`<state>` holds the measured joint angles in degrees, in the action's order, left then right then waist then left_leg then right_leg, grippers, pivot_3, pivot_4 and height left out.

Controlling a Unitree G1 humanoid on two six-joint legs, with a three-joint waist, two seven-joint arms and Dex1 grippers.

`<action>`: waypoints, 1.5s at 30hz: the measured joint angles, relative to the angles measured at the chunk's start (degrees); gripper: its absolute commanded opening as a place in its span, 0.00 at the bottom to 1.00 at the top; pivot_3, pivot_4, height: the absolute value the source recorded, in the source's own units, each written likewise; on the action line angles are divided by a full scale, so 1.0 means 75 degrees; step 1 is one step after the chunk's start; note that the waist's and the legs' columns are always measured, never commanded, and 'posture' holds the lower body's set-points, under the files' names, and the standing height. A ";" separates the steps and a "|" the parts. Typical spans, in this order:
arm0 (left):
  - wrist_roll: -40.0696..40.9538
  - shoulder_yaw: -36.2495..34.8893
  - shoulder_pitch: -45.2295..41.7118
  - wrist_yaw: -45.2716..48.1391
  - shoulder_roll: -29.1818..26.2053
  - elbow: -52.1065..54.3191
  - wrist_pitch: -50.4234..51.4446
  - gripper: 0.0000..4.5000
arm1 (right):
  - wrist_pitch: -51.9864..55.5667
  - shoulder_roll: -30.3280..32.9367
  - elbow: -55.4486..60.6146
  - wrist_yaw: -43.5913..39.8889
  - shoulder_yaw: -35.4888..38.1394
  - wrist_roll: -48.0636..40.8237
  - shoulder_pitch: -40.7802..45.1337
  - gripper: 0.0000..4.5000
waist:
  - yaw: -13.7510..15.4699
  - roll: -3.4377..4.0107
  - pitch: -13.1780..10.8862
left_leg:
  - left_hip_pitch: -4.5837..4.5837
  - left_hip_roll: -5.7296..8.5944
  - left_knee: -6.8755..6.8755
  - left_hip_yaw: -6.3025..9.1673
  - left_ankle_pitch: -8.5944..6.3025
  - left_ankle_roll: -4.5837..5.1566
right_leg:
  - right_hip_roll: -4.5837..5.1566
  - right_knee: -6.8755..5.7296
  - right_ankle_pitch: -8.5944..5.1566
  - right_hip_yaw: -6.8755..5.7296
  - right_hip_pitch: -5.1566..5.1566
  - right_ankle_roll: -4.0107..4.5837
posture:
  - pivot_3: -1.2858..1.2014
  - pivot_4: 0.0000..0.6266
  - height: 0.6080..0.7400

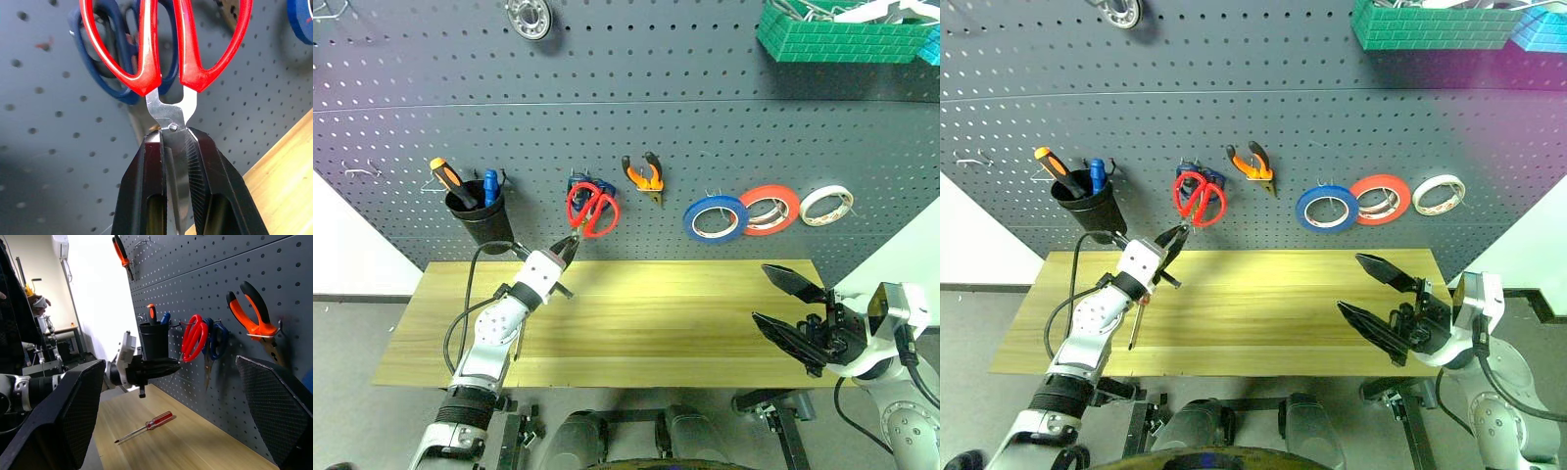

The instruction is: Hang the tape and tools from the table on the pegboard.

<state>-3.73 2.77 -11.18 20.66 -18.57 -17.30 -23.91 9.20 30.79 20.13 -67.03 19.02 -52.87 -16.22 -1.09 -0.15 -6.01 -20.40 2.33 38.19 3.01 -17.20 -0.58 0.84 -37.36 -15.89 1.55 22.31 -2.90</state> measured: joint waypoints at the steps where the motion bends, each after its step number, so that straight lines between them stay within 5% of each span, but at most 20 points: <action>1: 0.0021 -0.0025 -0.0050 -0.0012 0.0015 -0.0102 0.0040 0.13 | -0.0021 -0.0037 -0.0036 0.0001 -0.0028 0.0083 0.0070 1.00 | -0.0006 -0.0001 0.0003 | 0.0002 0.0000 0.0000 -0.0001 0.0000 0.0000 | 0.0000 0.0000 0.0001 0.0000 -0.0002 -0.0001 | 0.46 0.09 0.95; 13: 0.0431 -0.0183 -0.0140 0.0257 0.0173 -0.0418 0.0284 1.00 | -0.1773 -0.0735 -0.3504 -0.1761 -0.0520 0.1270 0.1038 1.00 | -0.0185 -0.0018 0.0039 | 0.0001 0.0003 -0.0001 -0.0001 -0.0005 0.0006 | 0.0002 -0.0003 0.0008 0.0002 0.0001 -0.0002 | 0.46 0.10 0.95; 34: 0.0934 -0.0745 0.2298 0.0163 0.0065 0.1292 0.1101 1.00 | -0.2059 -0.0793 -0.4053 -0.2243 -0.0387 0.1361 0.1348 1.00 | -0.0183 0.0029 0.0062 | 0.0007 0.0001 0.0000 -0.0001 -0.0004 0.0006 | 0.0007 -0.0013 0.0006 0.0008 0.0000 0.0004 | 0.47 0.13 0.95; 45: 0.1390 -0.1379 0.2610 0.0057 -0.0034 0.1335 0.1859 1.00 | -0.2610 -0.0759 -0.4217 -0.2555 -0.0586 0.2051 0.1575 1.00 | -0.0173 0.0034 0.0047 | 0.0005 0.0001 -0.0001 -0.0002 -0.0004 0.0006 | 0.0009 -0.0010 0.0005 0.0008 0.0002 0.0004 | 0.48 0.15 0.95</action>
<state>6.69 -7.57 8.40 21.09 -18.82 -7.29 -9.97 -10.37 25.10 -11.50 -86.19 14.63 -37.48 -4.41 -2.39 0.10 -5.66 -20.36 2.34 38.18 2.99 -17.24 -0.53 0.90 -37.44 -15.86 1.61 22.32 -2.87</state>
